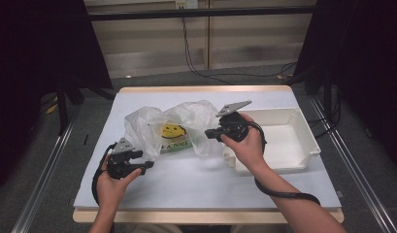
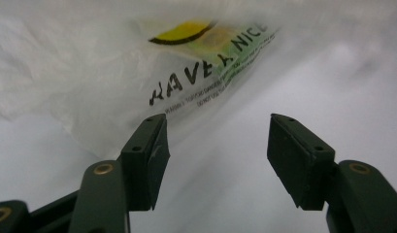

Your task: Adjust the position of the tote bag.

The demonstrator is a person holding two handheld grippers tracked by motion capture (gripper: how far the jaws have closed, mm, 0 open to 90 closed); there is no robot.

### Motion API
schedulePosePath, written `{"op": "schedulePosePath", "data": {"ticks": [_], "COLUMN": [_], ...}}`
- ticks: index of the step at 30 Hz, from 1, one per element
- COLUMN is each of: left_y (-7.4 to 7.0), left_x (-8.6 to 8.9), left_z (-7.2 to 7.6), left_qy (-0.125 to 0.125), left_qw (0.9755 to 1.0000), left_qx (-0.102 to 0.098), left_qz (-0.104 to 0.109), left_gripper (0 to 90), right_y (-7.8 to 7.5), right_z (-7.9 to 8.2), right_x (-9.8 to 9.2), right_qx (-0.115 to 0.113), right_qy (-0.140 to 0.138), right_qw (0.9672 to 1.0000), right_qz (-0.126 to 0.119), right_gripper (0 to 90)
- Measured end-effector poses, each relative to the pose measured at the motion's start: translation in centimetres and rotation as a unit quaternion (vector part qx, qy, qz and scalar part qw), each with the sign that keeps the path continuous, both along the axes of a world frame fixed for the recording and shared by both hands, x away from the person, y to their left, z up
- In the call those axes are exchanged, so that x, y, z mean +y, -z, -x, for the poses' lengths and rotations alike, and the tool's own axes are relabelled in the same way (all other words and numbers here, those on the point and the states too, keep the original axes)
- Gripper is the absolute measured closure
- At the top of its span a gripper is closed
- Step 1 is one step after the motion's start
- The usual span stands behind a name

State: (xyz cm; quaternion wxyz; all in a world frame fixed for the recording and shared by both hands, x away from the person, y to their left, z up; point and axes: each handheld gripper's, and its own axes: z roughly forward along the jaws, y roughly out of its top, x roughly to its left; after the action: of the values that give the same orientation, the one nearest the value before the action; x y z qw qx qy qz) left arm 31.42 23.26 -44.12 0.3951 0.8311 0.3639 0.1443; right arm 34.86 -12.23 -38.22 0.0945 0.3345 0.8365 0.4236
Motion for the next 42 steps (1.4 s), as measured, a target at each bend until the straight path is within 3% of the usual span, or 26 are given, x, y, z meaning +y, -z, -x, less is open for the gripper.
{"op": "schedulePosePath", "data": {"ticks": [12, 15, 17, 19, 20, 22, 23, 25, 34, 42], "left_y": [-0.7, -0.5, -0.4, -0.3, -0.3, -0.5, -0.5, -0.4, -0.3, -0.2], "left_x": [0.0, 0.0, 0.1, 0.1, 0.2, 0.3, 0.4, 0.4, 0.9, 1.2], "left_z": [-0.7, -0.8, -0.9, -0.9, -1.0, -0.9, -0.9, -0.8, -0.6, -0.5], "left_qy": [-0.003, 0.000, 0.003, 0.004, 0.005, 0.005, 0.005, 0.005, 0.001, -0.002], "left_qw": [0.9996, 0.9998, 1.0000, 1.0000, 1.0000, 1.0000, 1.0000, 1.0000, 1.0000, 0.9999], "left_qx": [-0.018, -0.013, -0.007, -0.006, -0.007, -0.008, -0.007, -0.004, 0.000, 0.004], "left_qz": [0.020, 0.013, 0.003, 0.004, 0.001, 0.000, 0.002, 0.001, -0.009, -0.013], "left_gripper": [40.7, 43.2, 47.1, 48.9, 49.3, 49.5, 49.3, 49.2, 49.1, 48.7], "right_y": [0.8, 0.8, 0.7, 0.6, 0.5, 0.3, 0.2, 0.0, -0.8, 0.0], "right_z": [1.3, 1.2, 1.2, 1.2, 1.2, 1.4, 1.6, 1.7, 2.4, 2.0], "right_x": [-1.1, -1.0, -0.7, -0.4, -0.2, 0.2, 0.7, 0.9, 3.0, 5.3], "right_qx": [0.010, 0.006, 0.002, -0.006, -0.013, -0.016, -0.015, -0.017, -0.023, -0.005], "right_qy": [0.006, 0.010, 0.011, 0.008, 0.010, 0.010, 0.006, 0.007, -0.021, -0.044], "right_qw": [0.9999, 0.9999, 0.9999, 0.9999, 0.9998, 0.9998, 0.9999, 0.9998, 0.9994, 0.9989], "right_qz": [0.009, 0.007, 0.008, 0.006, 0.007, 0.008, 0.000, -0.003, -0.012, -0.013], "right_gripper": [89.8, 81.8, 81.5, 71.1, 59.2, 57.6, 48.4, 46.3, 46.8, 48.7]}}
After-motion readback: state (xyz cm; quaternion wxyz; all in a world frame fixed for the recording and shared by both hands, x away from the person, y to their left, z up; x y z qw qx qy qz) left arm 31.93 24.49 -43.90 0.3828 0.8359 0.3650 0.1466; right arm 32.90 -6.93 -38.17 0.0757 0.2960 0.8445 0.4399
